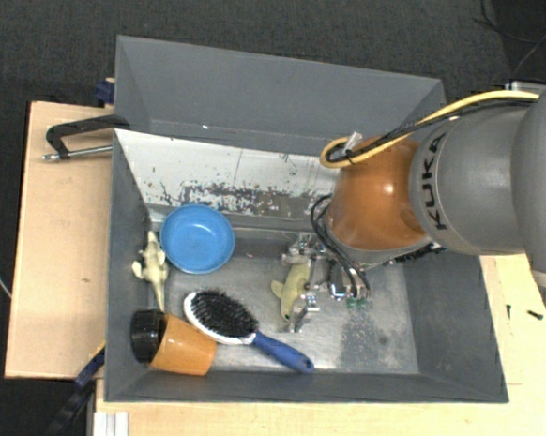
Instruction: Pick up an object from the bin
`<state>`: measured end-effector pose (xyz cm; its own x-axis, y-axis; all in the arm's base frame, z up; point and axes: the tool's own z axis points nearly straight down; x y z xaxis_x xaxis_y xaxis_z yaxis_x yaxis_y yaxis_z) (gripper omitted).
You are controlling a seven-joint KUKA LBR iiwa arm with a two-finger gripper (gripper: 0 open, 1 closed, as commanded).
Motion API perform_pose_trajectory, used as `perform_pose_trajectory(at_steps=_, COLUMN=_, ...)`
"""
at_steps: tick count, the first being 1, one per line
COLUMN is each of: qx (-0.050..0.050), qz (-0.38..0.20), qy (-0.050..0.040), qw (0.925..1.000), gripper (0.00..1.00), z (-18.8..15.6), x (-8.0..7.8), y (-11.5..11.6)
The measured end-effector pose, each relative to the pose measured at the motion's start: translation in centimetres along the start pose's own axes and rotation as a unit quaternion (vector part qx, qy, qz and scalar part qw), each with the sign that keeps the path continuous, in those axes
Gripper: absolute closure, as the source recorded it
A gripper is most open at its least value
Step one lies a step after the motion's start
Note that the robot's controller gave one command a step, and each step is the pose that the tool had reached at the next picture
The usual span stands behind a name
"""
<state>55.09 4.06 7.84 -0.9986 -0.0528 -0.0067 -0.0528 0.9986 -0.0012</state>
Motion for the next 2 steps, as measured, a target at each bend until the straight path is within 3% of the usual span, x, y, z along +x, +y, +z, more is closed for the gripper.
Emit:
perform_pose_trajectory(at_steps=1, qx=-0.002, qz=-0.001, qy=0.0003, qw=1.0, gripper=1.0, z=0.0, x=0.0, y=0.4)
perform_pose_trajectory(at_steps=2, qx=-0.001, qz=-0.03, qy=-0.0033, qw=0.9995, gripper=1.0, z=-14.2, x=2.9, y=-0.4)
